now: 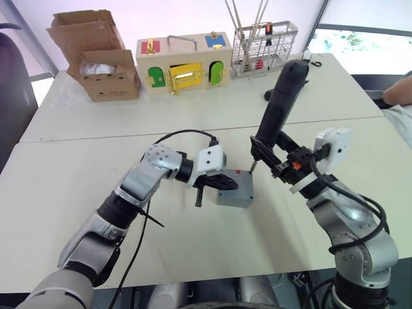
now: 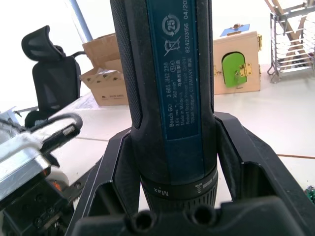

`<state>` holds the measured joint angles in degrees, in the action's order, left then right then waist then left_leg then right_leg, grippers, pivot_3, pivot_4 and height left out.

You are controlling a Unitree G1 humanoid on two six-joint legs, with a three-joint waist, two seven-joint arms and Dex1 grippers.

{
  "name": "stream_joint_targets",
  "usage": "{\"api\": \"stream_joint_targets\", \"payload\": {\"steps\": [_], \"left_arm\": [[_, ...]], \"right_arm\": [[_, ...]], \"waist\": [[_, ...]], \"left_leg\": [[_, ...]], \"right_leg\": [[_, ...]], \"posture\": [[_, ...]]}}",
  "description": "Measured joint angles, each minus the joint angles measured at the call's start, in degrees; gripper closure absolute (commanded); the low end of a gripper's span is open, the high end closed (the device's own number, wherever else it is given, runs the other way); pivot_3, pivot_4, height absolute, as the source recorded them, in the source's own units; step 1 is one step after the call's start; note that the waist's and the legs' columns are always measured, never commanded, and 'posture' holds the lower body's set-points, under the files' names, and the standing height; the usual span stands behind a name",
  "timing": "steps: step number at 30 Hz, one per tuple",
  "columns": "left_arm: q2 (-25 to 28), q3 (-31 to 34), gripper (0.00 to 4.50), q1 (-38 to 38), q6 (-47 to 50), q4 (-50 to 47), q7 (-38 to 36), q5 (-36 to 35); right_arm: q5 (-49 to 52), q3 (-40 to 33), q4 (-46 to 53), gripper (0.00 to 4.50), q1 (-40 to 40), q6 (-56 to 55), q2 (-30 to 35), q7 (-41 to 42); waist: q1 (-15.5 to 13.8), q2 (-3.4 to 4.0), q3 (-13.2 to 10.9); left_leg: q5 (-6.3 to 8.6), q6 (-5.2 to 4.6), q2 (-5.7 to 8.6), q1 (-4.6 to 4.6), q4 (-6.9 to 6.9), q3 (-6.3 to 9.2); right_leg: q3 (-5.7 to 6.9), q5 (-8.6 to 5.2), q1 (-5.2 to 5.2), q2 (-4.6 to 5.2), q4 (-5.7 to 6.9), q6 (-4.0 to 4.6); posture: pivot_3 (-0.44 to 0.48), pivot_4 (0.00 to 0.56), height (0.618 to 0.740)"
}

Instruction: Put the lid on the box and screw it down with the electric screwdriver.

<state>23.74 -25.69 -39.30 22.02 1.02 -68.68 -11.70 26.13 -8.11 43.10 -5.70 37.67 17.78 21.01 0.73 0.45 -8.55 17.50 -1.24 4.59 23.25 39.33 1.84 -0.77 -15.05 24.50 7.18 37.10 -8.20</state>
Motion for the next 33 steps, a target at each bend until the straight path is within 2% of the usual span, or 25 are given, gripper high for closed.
{"api": "stream_joint_targets", "payload": {"steps": [7, 14, 16, 27, 33], "left_arm": [[0.0, -0.4, 4.50, 0.0, -0.6, 0.0, 0.0, 0.9], [0.0, -0.6, 4.50, 0.4, -1.0, 0.1, -0.1, 1.7], [0.0, -0.6, 4.50, 0.4, -1.0, 0.1, -0.1, 1.8], [-0.2, -0.5, 4.50, 0.5, -1.3, 0.4, 0.0, 2.0], [0.0, -0.9, 4.50, 0.6, -3.1, 0.8, 0.2, 3.7]], "right_arm": [[-3.1, 3.9, -1.9, 2.68, 1.0, -5.7, 0.8, 0.0], [-4.6, 6.3, -5.1, 2.68, 0.2, -8.9, 0.9, 0.3], [-4.6, 6.6, -5.4, 2.68, 0.0, -8.9, 0.9, 0.3], [-3.9, 6.7, -5.2, 2.68, 0.8, -8.3, -0.8, -0.4], [-5.7, 7.7, -4.8, 2.68, 3.7, -11.4, 2.5, 0.9]], "waist": [[0.0, -0.23, 0.1], [0.0, -0.46, 0.3], [0.0, -0.46, 0.3], [0.0, -0.49, 0.3], [-0.1, -0.97, 0.8]], "left_leg": [[0.00, 0.00, -0.08, -0.17, 0.00, 0.00], [0.06, -0.06, -0.19, -0.87, -0.17, -0.01], [0.07, -0.08, -0.32, -0.88, -0.18, 0.00], [0.08, -0.06, -0.36, -0.88, -0.25, 0.03], [0.12, -0.10, -0.36, -1.06, -0.27, 0.05]], "right_leg": [[0.00, 0.00, -0.16, -0.06, -0.02, 0.00], [0.00, -0.02, -0.88, -0.14, -0.37, 0.02], [0.00, -0.02, -1.07, -0.29, -0.78, 0.02], [-0.01, -0.02, -1.08, -0.32, -0.86, 0.02], [0.00, -0.02, -1.33, -0.33, -0.96, 0.02]], "posture": [[0.000, 0.150, 0.737], [0.000, 0.150, 0.737], [0.000, 0.150, 0.737], [0.000, 0.150, 0.737], [0.000, 0.150, 0.737]]}}
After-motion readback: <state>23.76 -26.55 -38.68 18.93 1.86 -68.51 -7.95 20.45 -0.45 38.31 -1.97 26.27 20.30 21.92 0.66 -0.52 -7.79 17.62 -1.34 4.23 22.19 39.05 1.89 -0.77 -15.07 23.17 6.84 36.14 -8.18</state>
